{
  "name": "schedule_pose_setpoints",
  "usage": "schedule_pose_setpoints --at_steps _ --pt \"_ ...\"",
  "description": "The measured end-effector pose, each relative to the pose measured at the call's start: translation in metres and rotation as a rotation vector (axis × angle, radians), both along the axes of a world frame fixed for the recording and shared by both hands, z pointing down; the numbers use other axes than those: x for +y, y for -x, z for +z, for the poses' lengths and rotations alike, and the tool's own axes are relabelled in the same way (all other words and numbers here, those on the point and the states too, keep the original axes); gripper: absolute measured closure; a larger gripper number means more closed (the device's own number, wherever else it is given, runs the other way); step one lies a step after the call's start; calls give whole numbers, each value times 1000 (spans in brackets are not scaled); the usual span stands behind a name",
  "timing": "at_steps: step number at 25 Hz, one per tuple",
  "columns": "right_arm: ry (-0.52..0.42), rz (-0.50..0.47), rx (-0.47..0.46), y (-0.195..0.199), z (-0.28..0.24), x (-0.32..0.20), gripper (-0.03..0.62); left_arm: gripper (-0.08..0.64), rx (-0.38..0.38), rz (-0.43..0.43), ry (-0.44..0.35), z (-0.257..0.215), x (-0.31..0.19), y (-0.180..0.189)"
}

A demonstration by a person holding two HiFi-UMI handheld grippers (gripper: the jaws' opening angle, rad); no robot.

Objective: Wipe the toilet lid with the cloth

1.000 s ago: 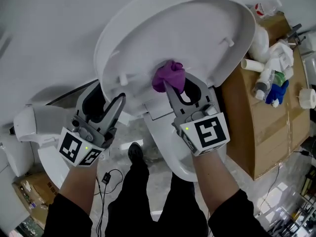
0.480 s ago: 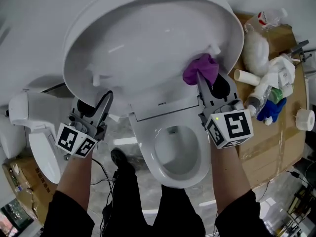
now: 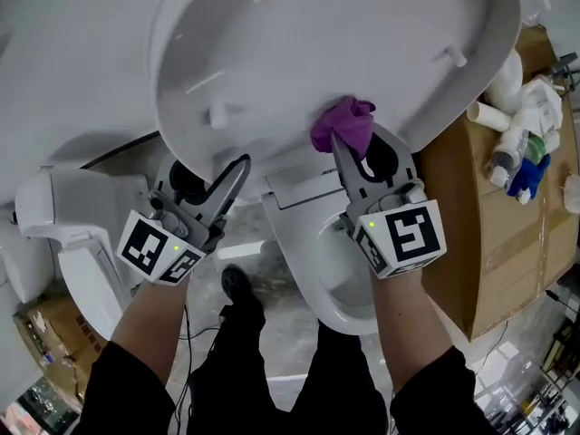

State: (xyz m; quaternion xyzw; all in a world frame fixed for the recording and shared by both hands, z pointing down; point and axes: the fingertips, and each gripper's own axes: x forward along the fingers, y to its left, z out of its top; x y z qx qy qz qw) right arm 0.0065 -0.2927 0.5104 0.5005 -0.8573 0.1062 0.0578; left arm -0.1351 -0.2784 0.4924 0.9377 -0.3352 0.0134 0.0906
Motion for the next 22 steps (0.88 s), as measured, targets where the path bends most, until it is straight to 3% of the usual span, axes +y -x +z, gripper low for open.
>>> schedule_pose_setpoints --at_steps 8,13,16,22 --pt "21 -18 -45 94 12 24 495 325 17 175 6 -4 11 -4" --pt "-21 -76 -64 122 12 31 495 324 25 192 8 -6 12 -2" --pt "-12 -80 -49 108 15 31 495 324 27 153 1 -5 12 2" --pt "-2 -48 -3 32 27 14 495 324 54 8 27 -3 8 11"
